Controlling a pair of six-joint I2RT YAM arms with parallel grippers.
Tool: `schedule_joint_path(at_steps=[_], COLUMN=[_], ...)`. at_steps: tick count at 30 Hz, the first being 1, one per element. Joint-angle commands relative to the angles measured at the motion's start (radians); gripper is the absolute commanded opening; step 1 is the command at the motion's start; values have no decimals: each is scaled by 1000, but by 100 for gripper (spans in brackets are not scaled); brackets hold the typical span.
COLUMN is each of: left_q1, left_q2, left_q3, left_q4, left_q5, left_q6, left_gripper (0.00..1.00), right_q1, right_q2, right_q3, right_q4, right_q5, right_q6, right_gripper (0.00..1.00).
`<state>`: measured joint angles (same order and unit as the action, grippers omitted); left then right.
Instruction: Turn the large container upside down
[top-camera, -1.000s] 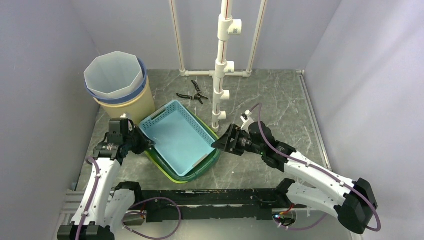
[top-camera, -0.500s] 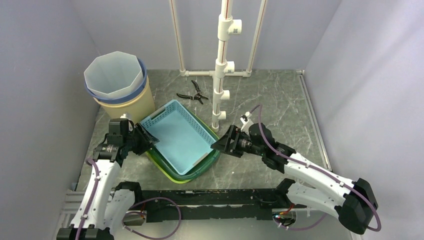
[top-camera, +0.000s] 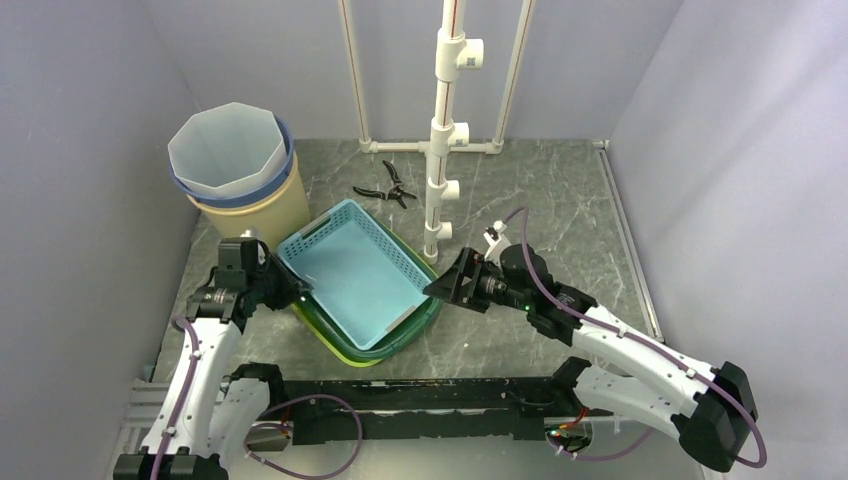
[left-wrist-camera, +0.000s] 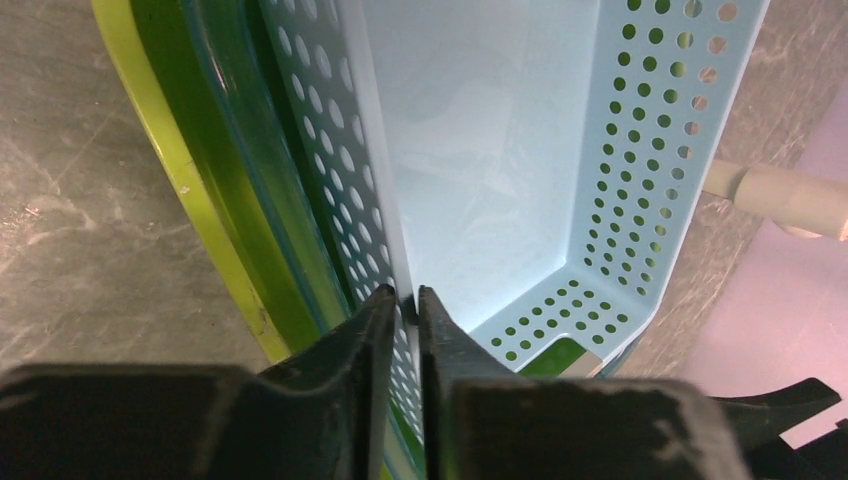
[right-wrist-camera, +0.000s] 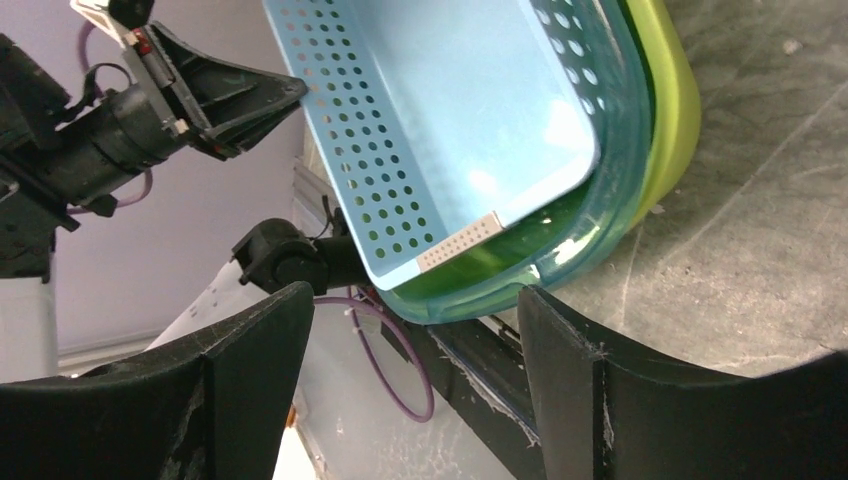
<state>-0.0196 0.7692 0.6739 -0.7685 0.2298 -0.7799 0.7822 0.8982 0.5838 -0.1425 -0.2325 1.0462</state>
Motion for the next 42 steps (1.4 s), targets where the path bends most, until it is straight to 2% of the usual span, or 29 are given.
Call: schedule_joint_path(at_steps=[1, 4, 6, 24, 27, 32, 37, 42], left_q1=[-3, -3, -3, -3, -3, -3, -3, -3], left_q2=[-20, -49, -72, -158, -161, -176, -225, -249], left_q3=[15, 23, 23, 94, 106, 78, 69, 64], left_q4=[-8, -19, -16, -30, -36, -28, -36, -38], left_q5=[-18, -29, -27, -15, 3, 34, 22, 24], left_q6=[0, -8, -13, -37, -91, -170, -218, -261], left_gripper=[14, 5, 3, 3, 3, 3, 3, 3], right_q1=[5, 5, 5, 22, 23, 24, 25, 34], right_q2=[2, -3, -5, 25, 14, -38, -20, 20], right_q3=[83, 79, 69, 51, 10, -180, -156, -173], right_q4=[5, 21, 30, 53, 129, 437, 363, 467], right_q5=[16, -8, -25, -88, -141, -197, -186, -202], right_q6=[-38, -41, -45, -52, -10, 150, 146, 199], right_gripper=[79, 79, 79, 78, 79, 79, 78, 76])
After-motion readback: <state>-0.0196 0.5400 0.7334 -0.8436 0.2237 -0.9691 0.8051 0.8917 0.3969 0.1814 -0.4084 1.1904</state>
